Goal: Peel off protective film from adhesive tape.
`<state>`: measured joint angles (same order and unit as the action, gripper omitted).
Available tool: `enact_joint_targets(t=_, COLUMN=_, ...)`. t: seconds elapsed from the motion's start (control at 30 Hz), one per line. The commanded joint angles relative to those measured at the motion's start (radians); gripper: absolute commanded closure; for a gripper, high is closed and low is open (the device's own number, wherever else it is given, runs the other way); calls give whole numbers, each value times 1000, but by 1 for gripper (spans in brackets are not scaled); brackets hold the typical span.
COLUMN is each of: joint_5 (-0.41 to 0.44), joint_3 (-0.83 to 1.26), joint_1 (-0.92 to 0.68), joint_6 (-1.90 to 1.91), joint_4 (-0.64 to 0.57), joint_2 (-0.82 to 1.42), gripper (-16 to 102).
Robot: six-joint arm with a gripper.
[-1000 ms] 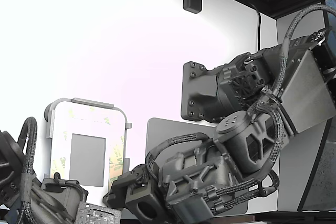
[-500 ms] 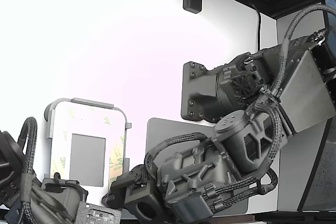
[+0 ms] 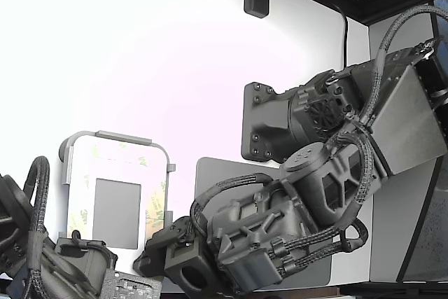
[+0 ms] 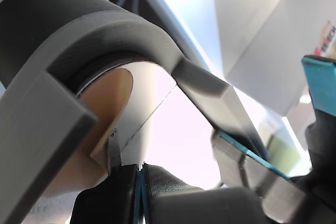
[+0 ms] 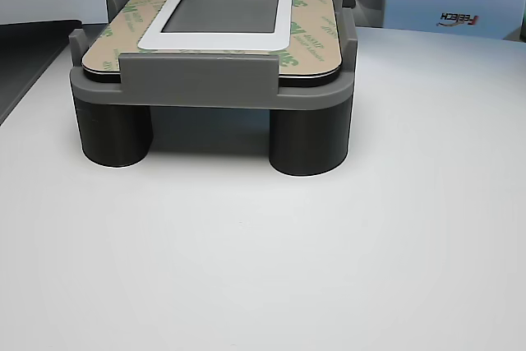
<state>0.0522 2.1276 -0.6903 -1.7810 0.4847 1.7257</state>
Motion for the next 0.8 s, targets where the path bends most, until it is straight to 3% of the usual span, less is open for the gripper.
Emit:
enact_joint_targets(t=0.0, joint_5=2, joint_3=-8, joint_1=20, joint_6=-5, joint_4=3, joint_2=18, gripper=97)
enact_joint_targets(t=0.77, joint_5=-23, joint_3=17, joint_1=52, joint_6=-29, joint_4=-18, joint_2=26, gripper=97)
